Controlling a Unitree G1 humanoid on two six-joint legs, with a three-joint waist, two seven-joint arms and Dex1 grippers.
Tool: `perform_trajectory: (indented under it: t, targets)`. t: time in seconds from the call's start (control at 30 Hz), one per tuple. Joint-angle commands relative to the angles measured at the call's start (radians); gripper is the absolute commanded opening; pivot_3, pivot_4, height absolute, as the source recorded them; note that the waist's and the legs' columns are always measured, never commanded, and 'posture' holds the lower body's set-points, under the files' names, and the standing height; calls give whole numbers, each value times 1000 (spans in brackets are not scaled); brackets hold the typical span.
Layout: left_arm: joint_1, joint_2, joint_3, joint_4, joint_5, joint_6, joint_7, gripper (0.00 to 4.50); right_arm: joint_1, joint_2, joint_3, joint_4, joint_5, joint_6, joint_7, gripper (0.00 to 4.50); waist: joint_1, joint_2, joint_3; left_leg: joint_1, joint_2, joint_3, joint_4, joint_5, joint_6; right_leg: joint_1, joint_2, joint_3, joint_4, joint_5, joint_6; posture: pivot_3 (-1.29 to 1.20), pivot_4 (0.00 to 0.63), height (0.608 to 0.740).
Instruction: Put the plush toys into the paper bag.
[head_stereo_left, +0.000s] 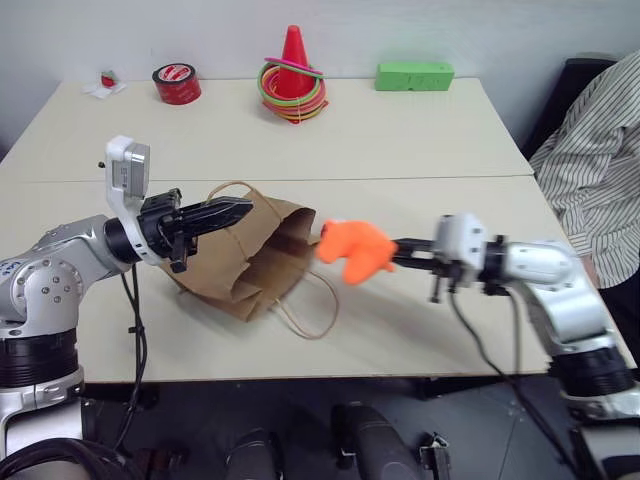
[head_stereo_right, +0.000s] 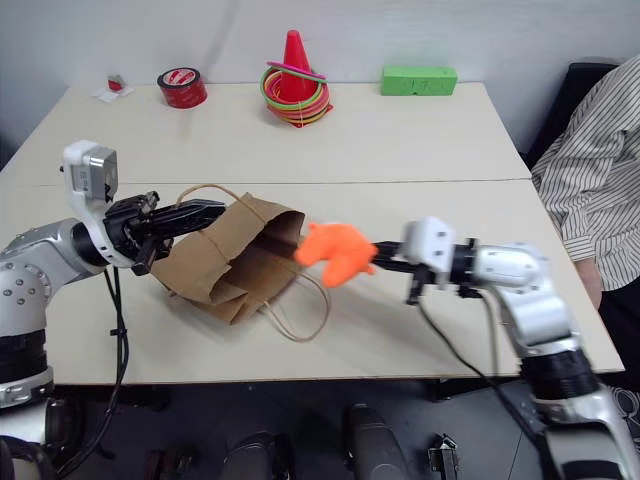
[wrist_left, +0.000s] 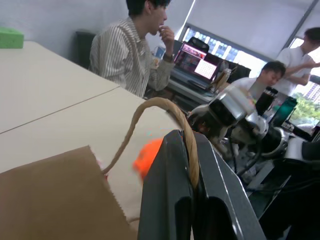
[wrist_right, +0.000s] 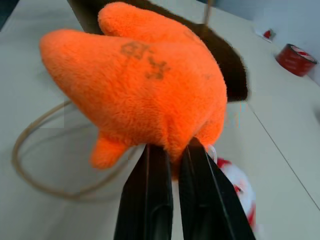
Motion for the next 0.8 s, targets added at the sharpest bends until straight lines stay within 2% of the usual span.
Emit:
perform_trajectory:
  t: [0.03, 0.27, 0.53, 0.6, 0.7, 0.8]
  targets:
    - [-19, 8, 30, 1, -42, 21, 0, 0, -72, 60, 91, 40, -140, 32, -65, 31, 4, 0, 0, -1, 0, -1, 0, 0, 0, -1, -1, -1, 0, 0, 0, 0, 150, 740]
    - [-16, -3, 29, -7, -74, 50, 5, 0, -209, 214, 228, 196, -311, 50, -114, 31, 0, 0, 0, -3, 0, -1, 1, -1, 1, -2, -1, -1, -1, 0, 0, 0, 150, 740]
    - [-7, -14, 27, -15, -86, 55, 2, 0, -333, 393, 268, 359, -401, 128, -181, 31, -6, -1, 0, -2, 0, 0, 1, -1, 1, -2, 0, -1, 0, 0, 0, 0, 150, 740]
    - [-5, -21, 26, -16, -79, 44, 2, 0, -321, 464, 258, 384, -375, 146, -203, 31, -6, -1, -1, -3, 0, 0, 1, -1, 1, -2, 0, -1, 0, 0, 0, 0, 150, 740]
    - [-2, -29, 32, -17, -70, 30, 7, 0, -290, 471, 248, 369, -357, 88, -180, 823, -5, -1, -1, -3, 0, 0, 1, -1, 1, -2, 0, -2, 0, 0, 0, 0, 150, 740]
    - [6, -25, 47, -13, -71, 23, 15, 0, -250, 426, 201, 290, -286, 40, -102, 1887, 1, -1, -1, -4, -1, -1, 1, -1, 1, -2, -2, -3, -1, 0, 0, 0, 150, 740]
